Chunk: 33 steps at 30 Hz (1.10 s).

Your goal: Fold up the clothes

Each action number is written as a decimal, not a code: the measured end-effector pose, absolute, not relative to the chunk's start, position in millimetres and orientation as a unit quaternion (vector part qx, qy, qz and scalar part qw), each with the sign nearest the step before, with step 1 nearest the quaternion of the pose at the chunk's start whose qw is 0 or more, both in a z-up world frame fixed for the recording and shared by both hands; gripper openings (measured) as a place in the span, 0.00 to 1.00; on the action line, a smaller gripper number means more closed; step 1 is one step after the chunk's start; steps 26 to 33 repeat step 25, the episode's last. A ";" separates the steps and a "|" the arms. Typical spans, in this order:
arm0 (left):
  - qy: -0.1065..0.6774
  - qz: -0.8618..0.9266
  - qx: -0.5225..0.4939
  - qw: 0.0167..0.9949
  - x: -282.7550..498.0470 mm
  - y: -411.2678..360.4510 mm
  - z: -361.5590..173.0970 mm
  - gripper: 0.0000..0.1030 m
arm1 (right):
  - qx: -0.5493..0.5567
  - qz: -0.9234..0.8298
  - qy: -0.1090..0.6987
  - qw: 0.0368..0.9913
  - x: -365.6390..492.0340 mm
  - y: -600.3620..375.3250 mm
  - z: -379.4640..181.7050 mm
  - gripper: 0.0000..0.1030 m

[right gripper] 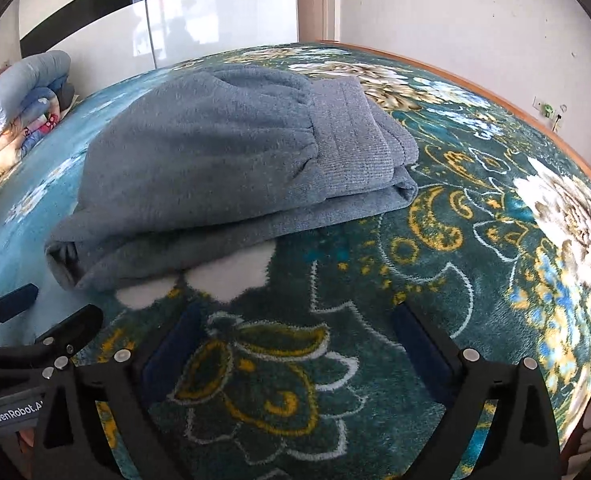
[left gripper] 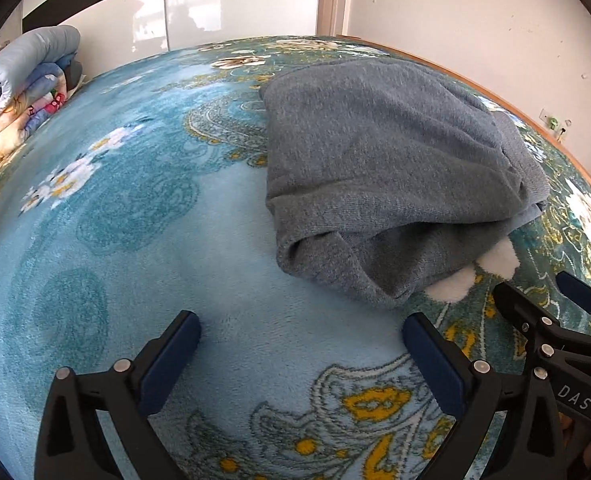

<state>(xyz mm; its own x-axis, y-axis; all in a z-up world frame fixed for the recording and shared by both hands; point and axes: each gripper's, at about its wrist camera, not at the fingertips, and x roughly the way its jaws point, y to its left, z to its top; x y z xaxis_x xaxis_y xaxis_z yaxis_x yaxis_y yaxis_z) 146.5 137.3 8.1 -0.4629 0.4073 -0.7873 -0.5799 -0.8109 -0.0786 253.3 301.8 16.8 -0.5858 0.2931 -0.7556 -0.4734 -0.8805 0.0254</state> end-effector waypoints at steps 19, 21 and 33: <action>0.099 0.849 -0.428 0.293 147.4 137.3 8.5 1.00 | -0.398 0.884 0.117 0.215 257.8 293.9 19.0 0.98; 0.099 0.849 -0.428 0.293 146.9 137.2 8.5 1.00 | -0.398 0.884 0.117 0.214 257.9 293.6 19.2 0.98; 0.094 0.847 -0.429 0.299 145.4 135.3 8.4 1.00 | -0.398 0.885 0.118 0.212 260.1 288.7 19.6 0.99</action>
